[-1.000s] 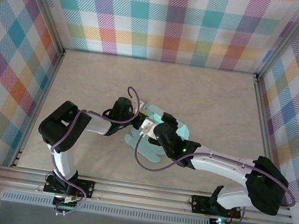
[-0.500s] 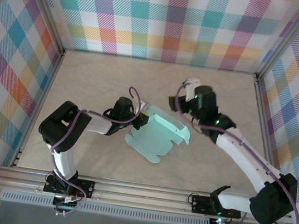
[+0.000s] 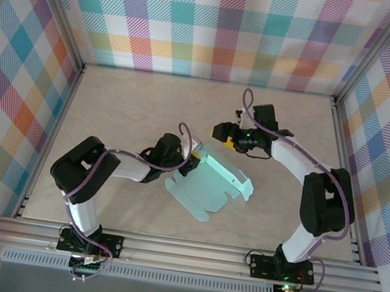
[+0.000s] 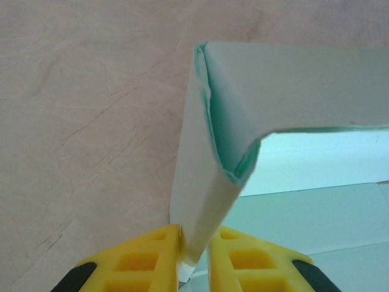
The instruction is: Fold the paper box
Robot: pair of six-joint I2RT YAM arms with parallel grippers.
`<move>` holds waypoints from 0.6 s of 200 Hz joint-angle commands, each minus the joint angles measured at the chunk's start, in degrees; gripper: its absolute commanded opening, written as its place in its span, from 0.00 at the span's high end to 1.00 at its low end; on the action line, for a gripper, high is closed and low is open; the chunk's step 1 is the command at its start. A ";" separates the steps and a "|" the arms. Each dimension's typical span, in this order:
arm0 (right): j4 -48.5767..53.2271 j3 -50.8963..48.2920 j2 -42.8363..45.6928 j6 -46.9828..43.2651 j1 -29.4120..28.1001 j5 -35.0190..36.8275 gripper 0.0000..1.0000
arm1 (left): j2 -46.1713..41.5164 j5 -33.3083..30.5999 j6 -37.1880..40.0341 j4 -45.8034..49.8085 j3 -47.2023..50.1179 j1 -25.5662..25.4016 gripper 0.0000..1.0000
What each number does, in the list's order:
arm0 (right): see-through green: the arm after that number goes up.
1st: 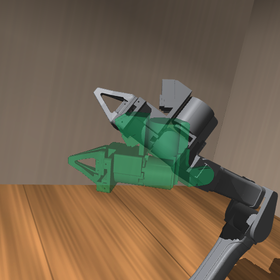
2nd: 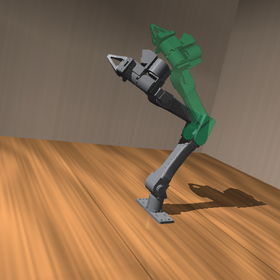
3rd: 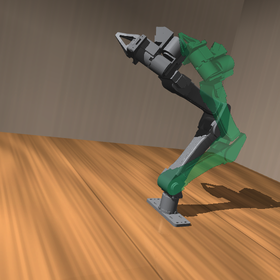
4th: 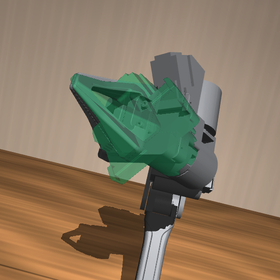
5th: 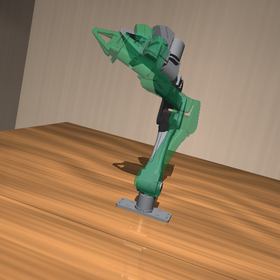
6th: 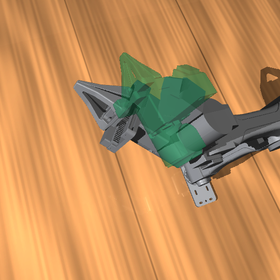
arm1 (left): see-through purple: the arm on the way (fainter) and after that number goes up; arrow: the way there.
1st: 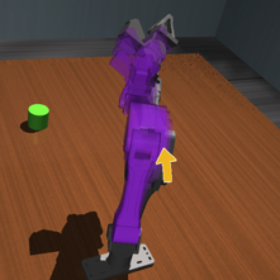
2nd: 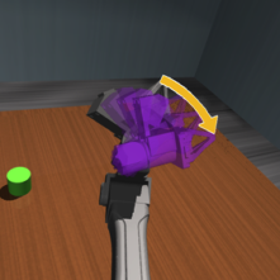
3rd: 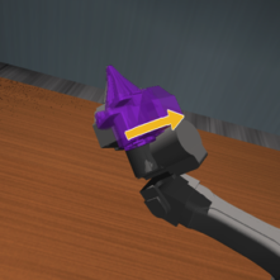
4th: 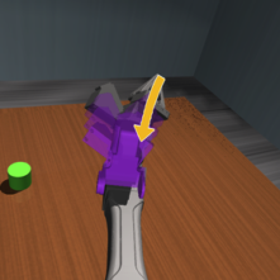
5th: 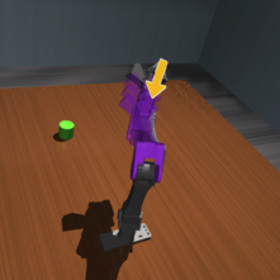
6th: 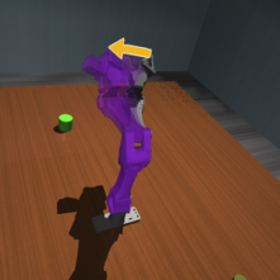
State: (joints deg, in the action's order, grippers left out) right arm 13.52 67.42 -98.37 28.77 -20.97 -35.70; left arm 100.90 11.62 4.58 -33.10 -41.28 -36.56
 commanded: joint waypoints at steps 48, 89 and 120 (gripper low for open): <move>-0.82 1.19 -6.10 -0.66 -0.11 -11.29 0.32 | 1.74 -0.33 -0.17 -4.50 0.28 -0.71 0.80; -0.43 2.02 -8.88 -0.54 -0.12 -11.53 0.46 | 3.57 -0.45 -0.45 -4.82 -0.03 -0.71 0.80; 1.27 2.78 -10.05 -1.15 -0.17 -10.65 0.49 | 4.69 -0.41 -0.97 -5.15 -0.63 -0.71 0.80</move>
State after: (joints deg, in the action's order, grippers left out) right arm 13.08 67.70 -107.35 28.32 -20.97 -45.17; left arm 104.36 11.25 4.12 -36.60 -41.28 -36.62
